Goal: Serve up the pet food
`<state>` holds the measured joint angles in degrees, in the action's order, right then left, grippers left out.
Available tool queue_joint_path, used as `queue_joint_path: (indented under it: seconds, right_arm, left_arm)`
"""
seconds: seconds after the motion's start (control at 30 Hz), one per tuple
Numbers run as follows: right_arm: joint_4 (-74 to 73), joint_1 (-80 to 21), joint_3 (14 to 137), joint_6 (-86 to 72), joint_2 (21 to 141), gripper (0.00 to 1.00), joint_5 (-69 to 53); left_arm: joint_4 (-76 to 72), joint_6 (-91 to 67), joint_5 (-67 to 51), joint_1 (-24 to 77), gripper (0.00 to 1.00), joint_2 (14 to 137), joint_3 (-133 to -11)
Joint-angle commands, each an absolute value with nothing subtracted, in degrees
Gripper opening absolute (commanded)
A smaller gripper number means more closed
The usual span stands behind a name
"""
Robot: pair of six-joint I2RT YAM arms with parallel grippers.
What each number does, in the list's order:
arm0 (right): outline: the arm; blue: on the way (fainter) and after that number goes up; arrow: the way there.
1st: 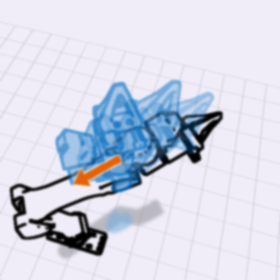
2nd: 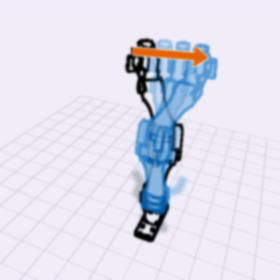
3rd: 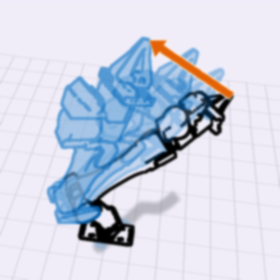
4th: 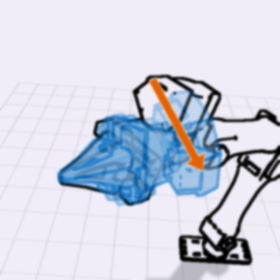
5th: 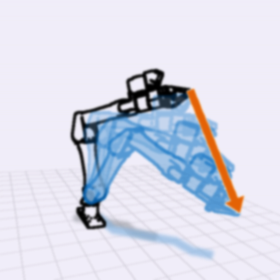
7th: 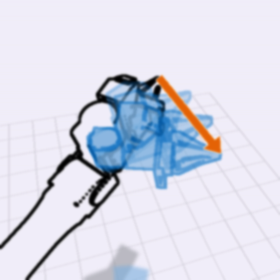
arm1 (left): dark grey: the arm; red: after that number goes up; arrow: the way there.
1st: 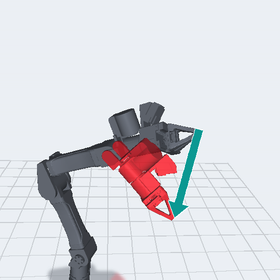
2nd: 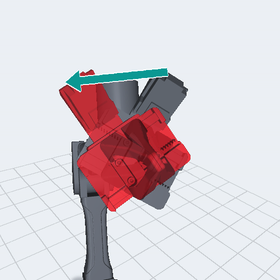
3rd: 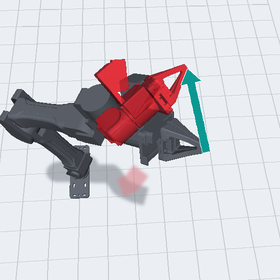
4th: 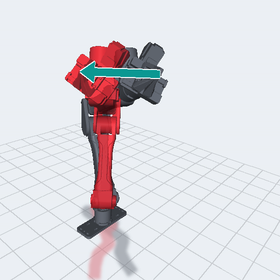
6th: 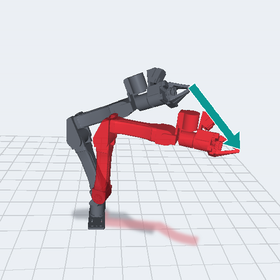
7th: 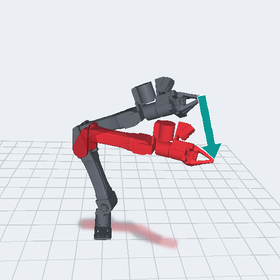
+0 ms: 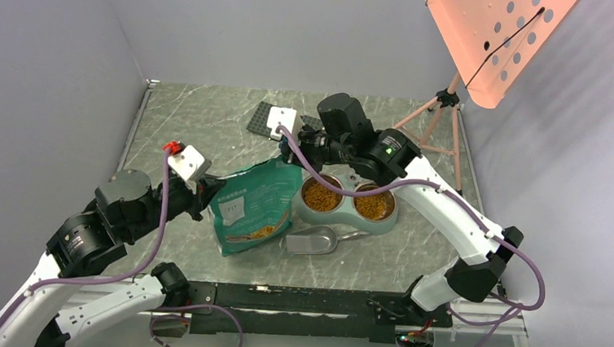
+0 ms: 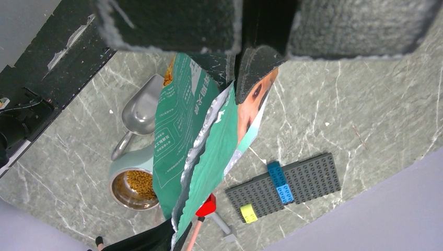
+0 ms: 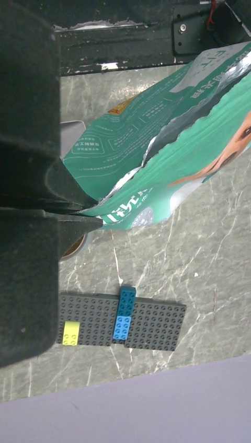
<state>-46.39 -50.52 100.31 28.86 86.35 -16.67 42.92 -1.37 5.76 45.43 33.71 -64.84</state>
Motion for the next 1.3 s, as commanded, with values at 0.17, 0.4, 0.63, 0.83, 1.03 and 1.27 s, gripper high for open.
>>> queue_joint_path:
  seconds: [0.17,0.4,0.63,0.83,1.03,1.27]
  right_arm:
    - [-41.0,-53.8,103.0,27.4,84.3,0.59,-13.1]
    - [-39.1,-63.5,110.7,27.3,93.0,0.60,-11.0]
    - [-39.9,-66.5,114.5,31.0,97.3,0.51,-2.9]
    - [-41.2,-65.6,113.0,33.5,97.3,0.00,5.6]
    - [-39.5,-61.7,108.4,31.5,93.7,0.30,5.2]
    - [-40.8,-57.9,105.8,32.2,91.5,0.00,6.0]
  left_arm:
    - [44.0,-3.4,4.9,45.3,0.00,31.9,-65.5]
    - [43.0,-4.2,2.6,45.2,0.00,32.8,-65.8]
    - [42.2,-5.1,2.4,45.2,0.00,31.9,-65.1]
    - [42.6,-5.2,3.8,45.2,0.00,31.4,-64.7]
    - [43.1,-4.5,5.6,45.3,0.00,30.7,-64.4]
    - [43.3,-4.6,6.2,45.2,0.00,30.4,-63.9]
